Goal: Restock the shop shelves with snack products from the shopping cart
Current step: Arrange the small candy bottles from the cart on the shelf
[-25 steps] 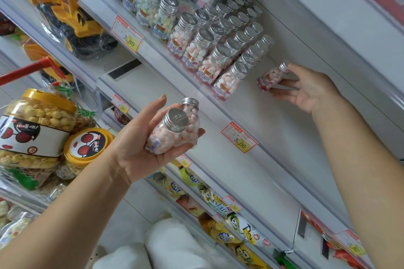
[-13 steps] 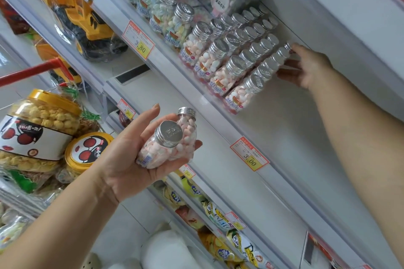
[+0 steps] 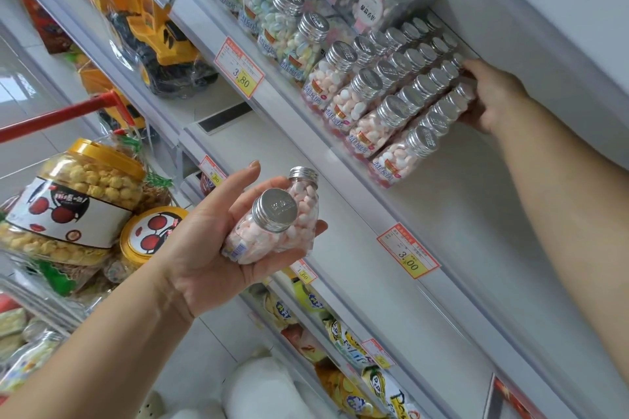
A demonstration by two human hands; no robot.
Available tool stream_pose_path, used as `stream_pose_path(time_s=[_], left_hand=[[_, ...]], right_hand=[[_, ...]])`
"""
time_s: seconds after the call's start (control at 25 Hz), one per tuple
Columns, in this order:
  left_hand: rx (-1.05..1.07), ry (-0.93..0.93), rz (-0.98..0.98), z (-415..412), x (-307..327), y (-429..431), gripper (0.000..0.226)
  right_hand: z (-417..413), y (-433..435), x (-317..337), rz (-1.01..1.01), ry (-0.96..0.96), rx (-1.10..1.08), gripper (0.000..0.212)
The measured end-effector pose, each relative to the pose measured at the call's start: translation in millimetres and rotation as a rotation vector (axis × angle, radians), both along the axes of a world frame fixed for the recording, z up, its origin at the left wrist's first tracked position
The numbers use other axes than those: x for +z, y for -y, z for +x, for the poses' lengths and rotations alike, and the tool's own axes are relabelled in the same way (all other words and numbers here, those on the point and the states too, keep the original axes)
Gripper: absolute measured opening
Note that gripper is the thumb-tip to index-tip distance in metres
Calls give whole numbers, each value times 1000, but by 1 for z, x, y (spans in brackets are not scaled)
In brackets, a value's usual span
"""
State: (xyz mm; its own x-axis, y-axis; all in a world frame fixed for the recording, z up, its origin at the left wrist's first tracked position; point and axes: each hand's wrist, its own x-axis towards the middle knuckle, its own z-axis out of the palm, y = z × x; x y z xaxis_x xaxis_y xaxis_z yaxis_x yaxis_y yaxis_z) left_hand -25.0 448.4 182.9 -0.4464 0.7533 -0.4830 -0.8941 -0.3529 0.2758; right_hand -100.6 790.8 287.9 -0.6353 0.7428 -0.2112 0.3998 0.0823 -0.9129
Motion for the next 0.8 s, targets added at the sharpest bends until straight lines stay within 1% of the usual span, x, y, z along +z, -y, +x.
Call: stream_pose_path(time_s=[0.04, 0.08, 0.12, 0.2, 0.24, 0.28, 0.32, 0.36, 0.4, 0.44, 0.48, 0.52, 0.56, 0.6, 0.68, 0.8], left_hand=[[-5, 0, 4, 0, 2, -1, 43], [-11, -2, 8, 0, 4, -3, 45], [-19, -7, 15, 0, 7, -4, 46], [-41, -31, 29, 0, 15, -7, 43], [-57, -50, 32, 0, 18, -7, 41], [-75, -73, 33, 0, 21, -8, 38], [-92, -96, 32, 1, 23, -8, 35], [-109, -114, 34, 2, 25, -9, 33], [-127, -127, 34, 3, 27, -9, 33], [-145, -142, 28, 4, 28, -9, 32], [-162, -159, 23, 6, 29, -8, 31], [-178, -174, 18, 7, 30, -8, 29], [-193, -183, 15, 9, 32, -7, 28], [-209, -186, 15, 11, 32, -7, 28], [-237, -180, 19, 14, 32, -6, 33], [-279, -121, 23, 19, 29, -6, 44]], right_hand=[[1, 0, 1, 31, -19, -10, 23], [4, -2, 1, 110, -41, -34, 25], [8, -6, 0, 275, -41, -69, 31], [31, 0, 0, 785, -16, -100, 45], [49, 15, -1, 991, -61, -70, 47], [70, 37, -2, 1130, -144, 19, 39], [92, 63, -5, 1215, -232, 157, 28], [113, 90, -7, 1225, -296, 316, 22], [130, 114, -11, 1145, -304, 468, 20], [143, 135, -12, 1000, -250, 591, 23], [149, 148, -15, 829, -150, 672, 27], [153, 157, -19, 674, -36, 709, 31], [155, 161, -22, 566, 48, 709, 35], [157, 164, -24, 487, 84, 687, 37], [159, 169, -24, 360, 36, 643, 36], [163, 166, -22, 61, -143, 621, 34]])
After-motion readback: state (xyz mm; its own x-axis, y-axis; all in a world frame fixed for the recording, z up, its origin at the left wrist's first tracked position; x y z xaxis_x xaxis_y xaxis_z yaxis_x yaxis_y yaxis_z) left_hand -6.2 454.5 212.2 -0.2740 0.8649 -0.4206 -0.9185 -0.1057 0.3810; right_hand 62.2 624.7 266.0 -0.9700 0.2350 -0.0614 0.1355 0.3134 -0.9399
